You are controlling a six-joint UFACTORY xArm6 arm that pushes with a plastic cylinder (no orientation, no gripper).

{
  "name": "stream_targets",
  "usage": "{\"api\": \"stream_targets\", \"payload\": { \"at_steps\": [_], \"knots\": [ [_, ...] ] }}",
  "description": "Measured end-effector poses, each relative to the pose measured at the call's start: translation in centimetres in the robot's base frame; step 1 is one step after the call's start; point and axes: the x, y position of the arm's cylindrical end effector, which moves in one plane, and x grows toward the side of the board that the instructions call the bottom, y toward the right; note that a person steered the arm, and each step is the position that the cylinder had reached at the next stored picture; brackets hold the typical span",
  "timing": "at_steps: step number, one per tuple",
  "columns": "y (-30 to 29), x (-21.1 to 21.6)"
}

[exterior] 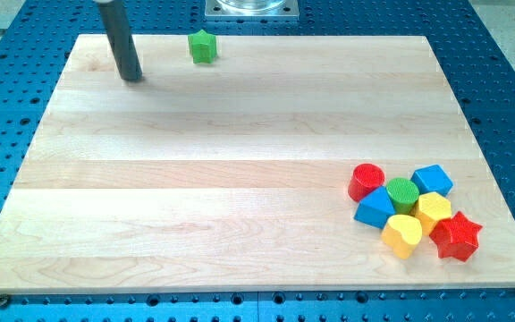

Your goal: Move the green star diagonally to the red circle

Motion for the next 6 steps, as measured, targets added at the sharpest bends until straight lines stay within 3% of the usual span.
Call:
{"api": "stream_targets", "payload": {
  "at_steps": [1, 2, 4, 6],
  "knots": [
    [2.2, -5.5],
    [10.3, -5.9],
    [24.4, 4.1],
    [17.9, -3.2]
  ]
}}
